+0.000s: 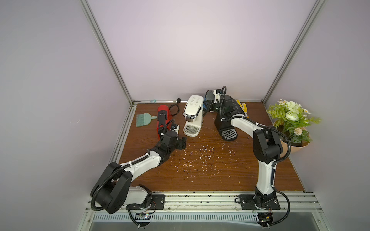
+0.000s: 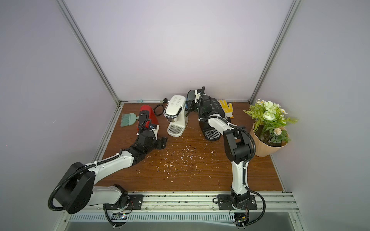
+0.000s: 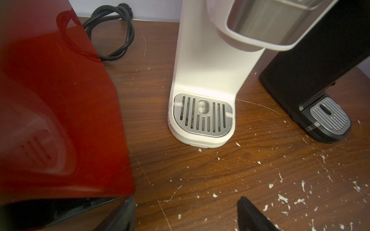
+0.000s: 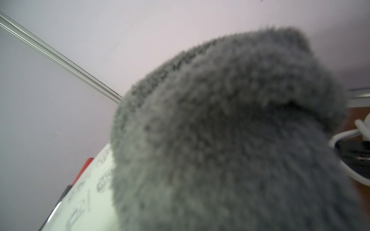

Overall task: Wipe the surface of a coffee machine
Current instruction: Wipe the dirt from the surface of the coffee machine.

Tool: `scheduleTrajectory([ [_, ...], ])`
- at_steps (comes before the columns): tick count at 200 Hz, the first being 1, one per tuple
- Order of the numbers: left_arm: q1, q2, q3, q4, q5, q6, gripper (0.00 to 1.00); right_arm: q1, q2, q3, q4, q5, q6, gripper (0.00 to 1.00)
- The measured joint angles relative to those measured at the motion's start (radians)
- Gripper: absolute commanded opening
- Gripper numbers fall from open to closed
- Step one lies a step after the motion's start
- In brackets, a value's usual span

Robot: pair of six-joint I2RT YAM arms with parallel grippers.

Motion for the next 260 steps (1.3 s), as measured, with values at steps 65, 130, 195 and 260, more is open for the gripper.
scheduleTrajectory([
  [65,-0.004,0.001,0.000,0.008,-0.001,0.003,0.80,0.010,-0.072,-0.133,0.043,-0.052,-0.006,0.13],
  [130,-0.008,0.001,0.000,0.010,-0.005,0.007,0.80,0.065,-0.230,-0.255,0.019,-0.055,-0.019,0.12],
  [195,-0.008,0.001,0.000,0.015,-0.008,0.009,0.80,0.140,-0.463,-0.386,0.129,0.034,-0.019,0.12],
  [260,-0.011,0.001,-0.017,0.036,0.001,-0.005,0.80,0.302,-0.486,-0.635,0.265,0.167,-0.008,0.12],
])
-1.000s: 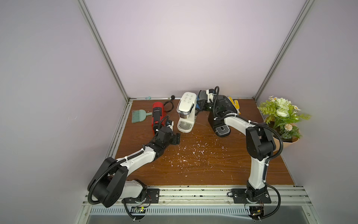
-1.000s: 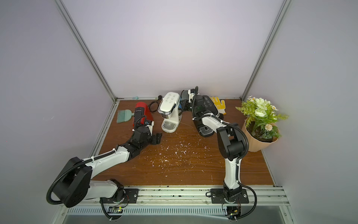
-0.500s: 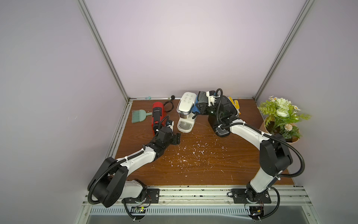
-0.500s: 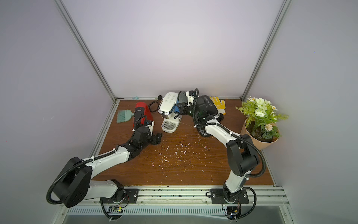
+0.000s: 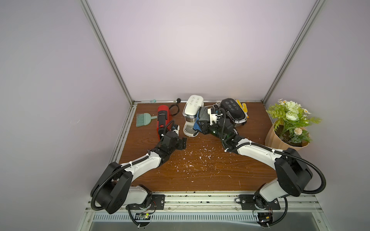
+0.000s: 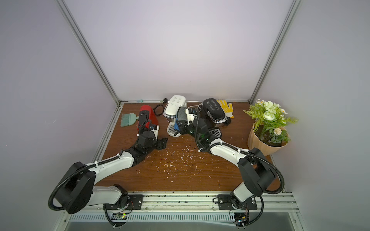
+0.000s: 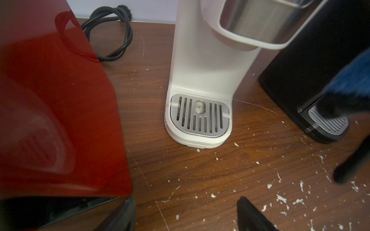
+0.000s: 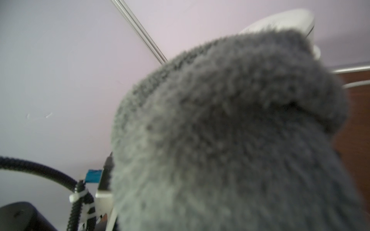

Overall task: Wipe the surface of a coffee machine
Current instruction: Wipe the dirt from the surface of the coffee machine.

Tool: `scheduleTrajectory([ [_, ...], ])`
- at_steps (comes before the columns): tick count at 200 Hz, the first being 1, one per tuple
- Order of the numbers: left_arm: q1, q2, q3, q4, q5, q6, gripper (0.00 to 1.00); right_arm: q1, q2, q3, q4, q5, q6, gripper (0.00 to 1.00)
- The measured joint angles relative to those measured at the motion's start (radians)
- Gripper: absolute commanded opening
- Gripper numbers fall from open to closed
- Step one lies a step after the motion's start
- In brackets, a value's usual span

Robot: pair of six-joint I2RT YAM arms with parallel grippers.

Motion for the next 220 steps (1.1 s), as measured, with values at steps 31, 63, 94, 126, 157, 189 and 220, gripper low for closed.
scheduleTrajectory([
  [31,-0.003,0.000,-0.001,0.009,0.025,0.000,0.80,0.032,0.034,-0.042,0.109,0.083,0.011,0.12],
  [63,-0.003,0.005,-0.002,0.009,0.041,0.008,0.80,0.031,0.167,-0.002,0.185,0.138,0.022,0.12],
  [94,-0.003,0.000,-0.027,0.023,0.048,0.024,0.80,0.027,0.269,0.037,0.209,0.157,0.040,0.12],
  [126,-0.003,-0.038,-0.061,0.022,0.048,0.038,0.80,0.027,0.326,0.043,0.249,0.175,0.056,0.12],
  [157,-0.003,-0.072,-0.062,0.024,0.048,0.045,0.80,0.027,0.394,0.043,0.288,0.201,0.074,0.12],
  [189,-0.003,-0.071,-0.062,0.029,0.048,0.045,0.80,0.027,0.480,0.041,0.294,0.216,0.095,0.12],
  [220,-0.003,-0.053,-0.062,0.029,0.050,0.045,0.80,0.017,0.514,0.030,0.316,0.215,0.116,0.11],
])
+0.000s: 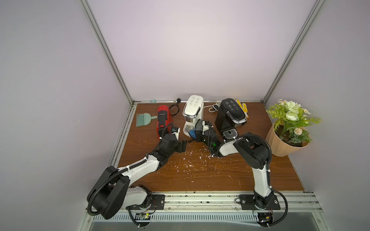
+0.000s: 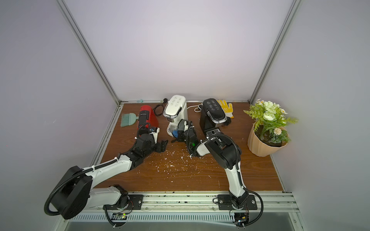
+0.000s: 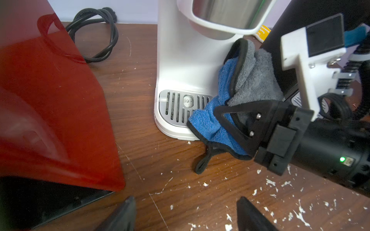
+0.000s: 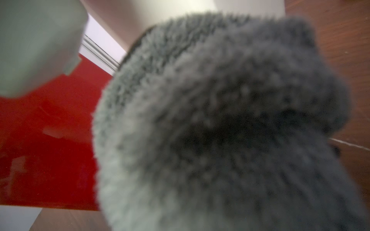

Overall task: Wipe the surface of a coffee machine
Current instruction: Wipe the dirt from the surface of the coffee machine.

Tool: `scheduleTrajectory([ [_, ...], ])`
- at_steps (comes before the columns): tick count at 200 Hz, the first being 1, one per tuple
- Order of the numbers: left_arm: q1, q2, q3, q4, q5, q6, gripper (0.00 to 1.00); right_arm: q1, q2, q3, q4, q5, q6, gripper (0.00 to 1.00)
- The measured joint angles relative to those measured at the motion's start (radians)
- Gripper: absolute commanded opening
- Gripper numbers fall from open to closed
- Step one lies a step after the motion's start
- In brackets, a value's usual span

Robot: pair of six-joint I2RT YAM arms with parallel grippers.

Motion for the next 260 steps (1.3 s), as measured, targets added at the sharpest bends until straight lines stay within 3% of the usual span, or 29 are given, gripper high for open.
scheduleTrajectory([
  [62,0.000,0.008,0.000,0.001,0.001,0.000,0.80,-0.054,-0.173,-0.076,-0.129,0.055,-0.034,0.12],
  [100,0.000,0.025,0.000,0.001,0.003,0.000,0.80,-0.077,-0.297,0.033,-0.225,0.072,-0.108,0.13],
  [159,0.000,0.025,0.000,0.001,0.005,0.000,0.80,-0.157,-0.134,0.374,-0.330,-0.117,-0.178,0.13],
  [224,0.000,0.031,0.001,0.002,0.010,0.000,0.80,-0.191,-0.023,0.182,-0.318,-0.221,-0.178,0.14],
  [260,0.000,0.042,0.001,0.001,0.020,0.000,0.80,-0.192,0.019,0.168,-0.341,-0.236,-0.192,0.14],
])
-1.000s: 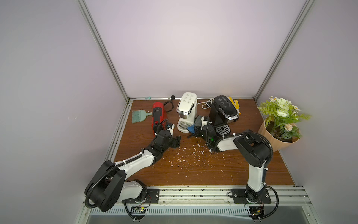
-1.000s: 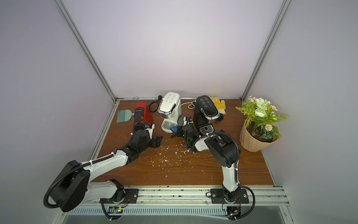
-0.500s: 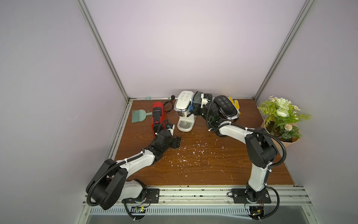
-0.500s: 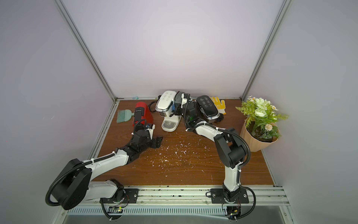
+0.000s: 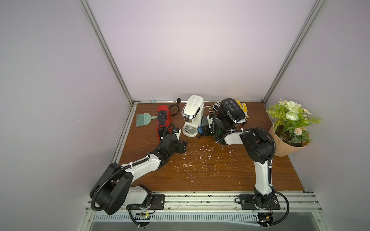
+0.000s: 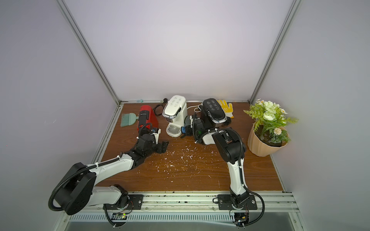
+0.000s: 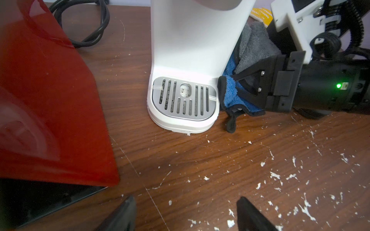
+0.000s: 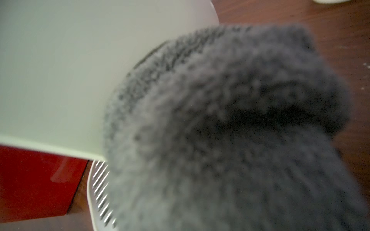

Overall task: Wipe the surface of a coffee machine
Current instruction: Wipe the dirt from the surface of the coffee machine.

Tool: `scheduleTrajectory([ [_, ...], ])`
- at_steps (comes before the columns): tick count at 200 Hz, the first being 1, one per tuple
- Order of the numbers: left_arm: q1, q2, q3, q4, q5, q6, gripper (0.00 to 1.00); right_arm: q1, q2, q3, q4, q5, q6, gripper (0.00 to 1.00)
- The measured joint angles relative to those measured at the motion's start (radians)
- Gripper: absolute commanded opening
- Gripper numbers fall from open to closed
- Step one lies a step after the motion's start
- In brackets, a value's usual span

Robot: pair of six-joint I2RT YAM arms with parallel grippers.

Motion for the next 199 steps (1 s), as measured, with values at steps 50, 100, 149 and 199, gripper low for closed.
scheduleTrajectory([
  [50,0.000,0.000,0.000,0.000,0.000,0.000,0.80,0.013,-0.104,0.170,-0.381,0.348,-0.127,0.14],
  [100,0.000,0.000,0.000,0.000,0.005,0.000,0.80,0.013,-0.196,0.407,-0.609,0.629,-0.298,0.14],
  [149,0.000,0.000,0.000,0.000,0.005,0.000,0.80,0.012,-0.198,0.544,-0.653,0.726,-0.391,0.14],
  [199,0.000,0.001,0.000,0.000,0.004,0.000,0.80,0.027,-0.195,0.286,-0.558,0.684,-0.386,0.15],
])
